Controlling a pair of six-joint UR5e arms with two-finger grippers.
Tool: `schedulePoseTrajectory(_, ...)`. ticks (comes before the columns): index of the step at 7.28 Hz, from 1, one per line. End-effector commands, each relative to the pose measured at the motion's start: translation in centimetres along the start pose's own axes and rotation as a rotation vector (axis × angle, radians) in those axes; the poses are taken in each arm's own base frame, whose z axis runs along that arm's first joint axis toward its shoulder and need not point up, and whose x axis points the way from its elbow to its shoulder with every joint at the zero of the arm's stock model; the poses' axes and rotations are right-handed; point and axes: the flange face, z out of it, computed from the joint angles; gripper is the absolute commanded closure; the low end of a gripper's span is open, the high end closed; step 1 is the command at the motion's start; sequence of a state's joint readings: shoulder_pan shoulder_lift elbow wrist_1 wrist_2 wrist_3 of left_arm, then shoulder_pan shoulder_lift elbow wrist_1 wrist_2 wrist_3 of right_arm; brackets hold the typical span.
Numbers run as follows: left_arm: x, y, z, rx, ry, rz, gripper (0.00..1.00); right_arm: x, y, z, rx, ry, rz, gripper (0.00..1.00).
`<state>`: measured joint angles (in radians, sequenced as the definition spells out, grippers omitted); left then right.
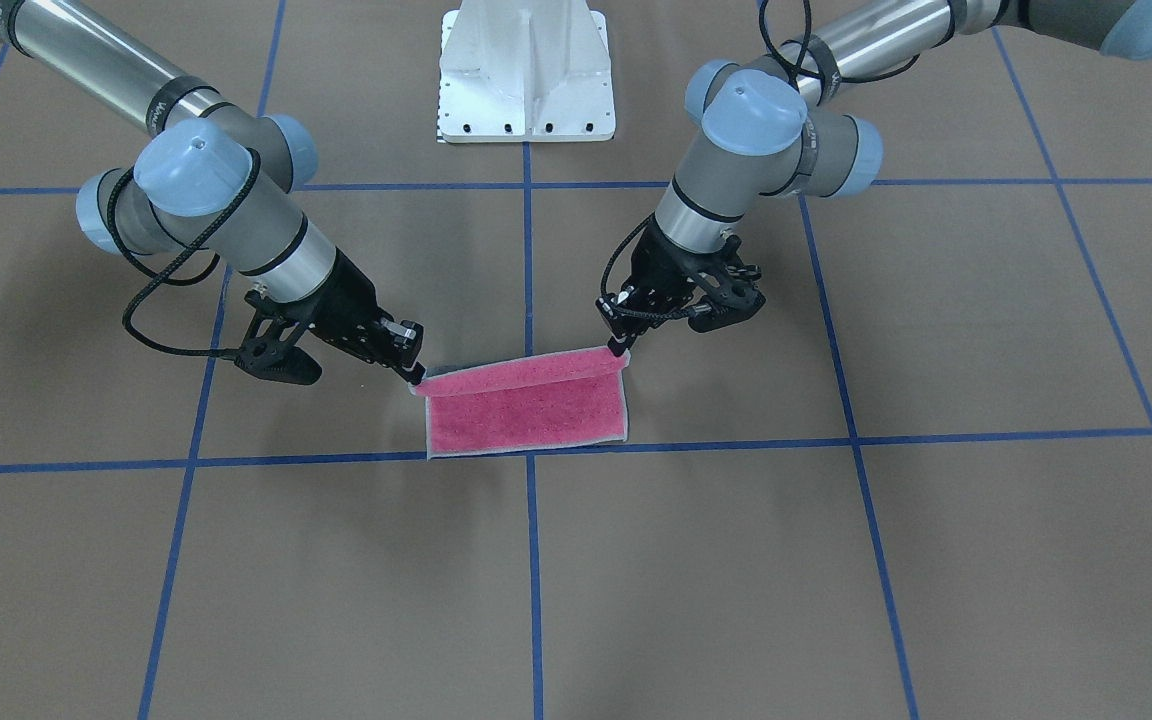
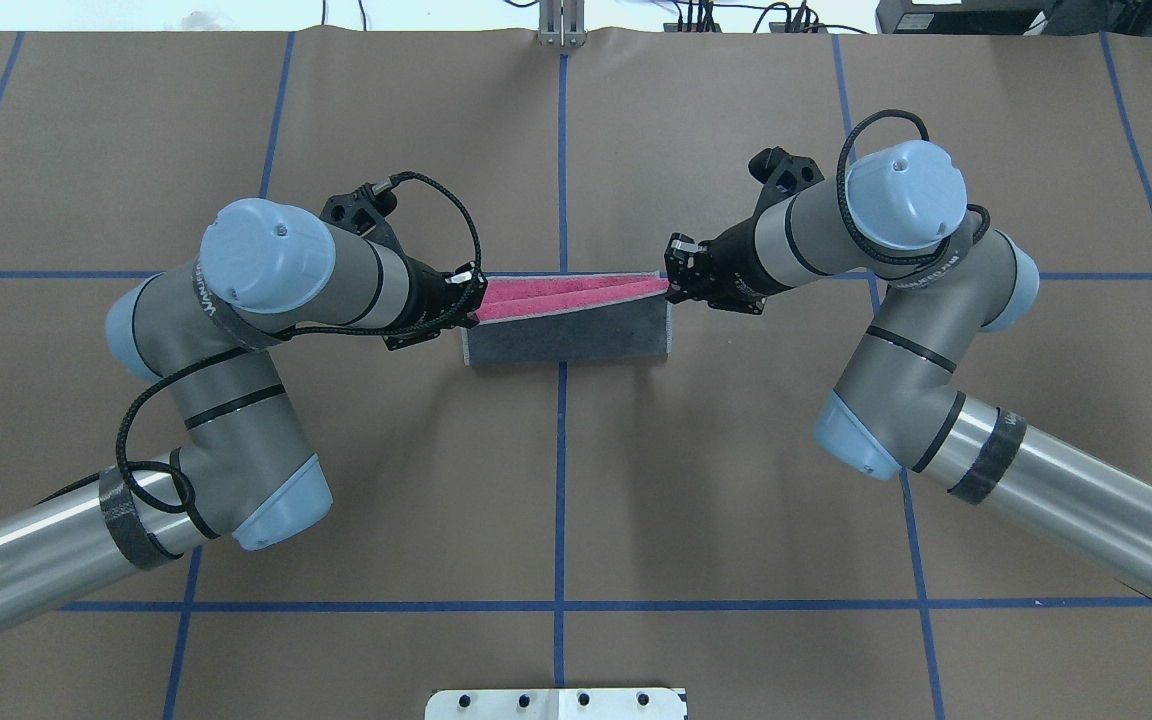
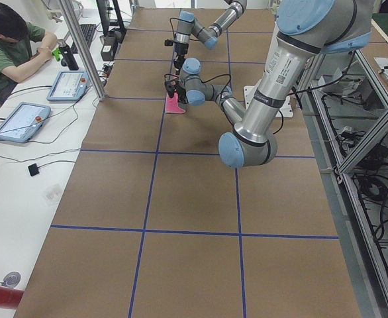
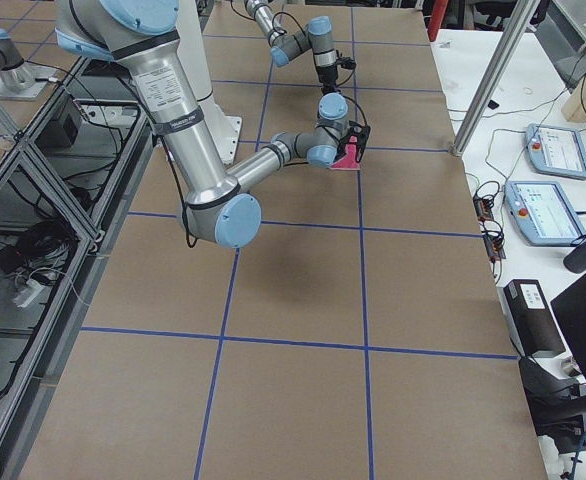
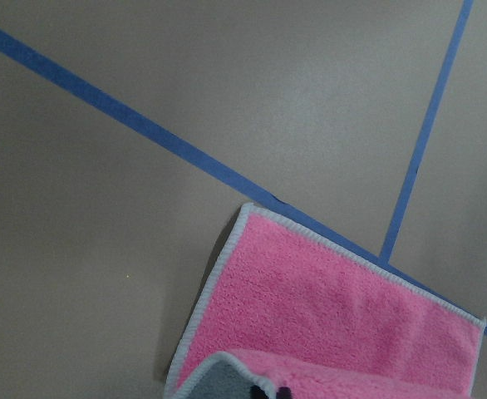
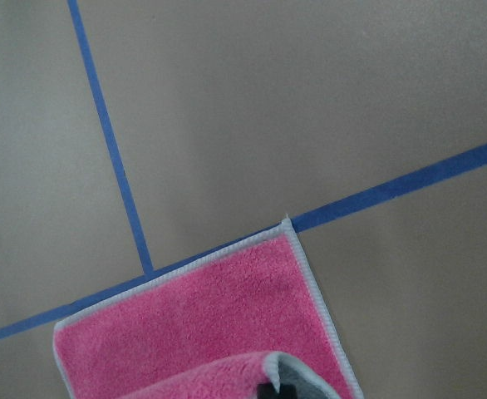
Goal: Fold towel twice with both arms
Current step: 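Lift the near edge with both grippers and carry it over the far edge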
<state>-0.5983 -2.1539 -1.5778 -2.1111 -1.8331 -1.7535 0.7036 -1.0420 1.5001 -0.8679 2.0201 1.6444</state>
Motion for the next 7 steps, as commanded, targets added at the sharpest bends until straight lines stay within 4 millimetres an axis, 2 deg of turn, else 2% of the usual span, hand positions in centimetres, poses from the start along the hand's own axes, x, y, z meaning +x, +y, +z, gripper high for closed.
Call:
schedulePoseTrajectory(1, 1.1, -0.3, 1.6, 0.006, -0.015, -0.005, 1.0, -0.5, -0.8, 1.4, 0.011, 0.016, 0.006, 1.0)
schedulePoseTrajectory(7, 0.4, -0.9, 3.2, 0.009, -0.031, -0.009, 1.0, -0.4, -0.6, 2.6, 0.031, 0.028, 0.003, 1.0)
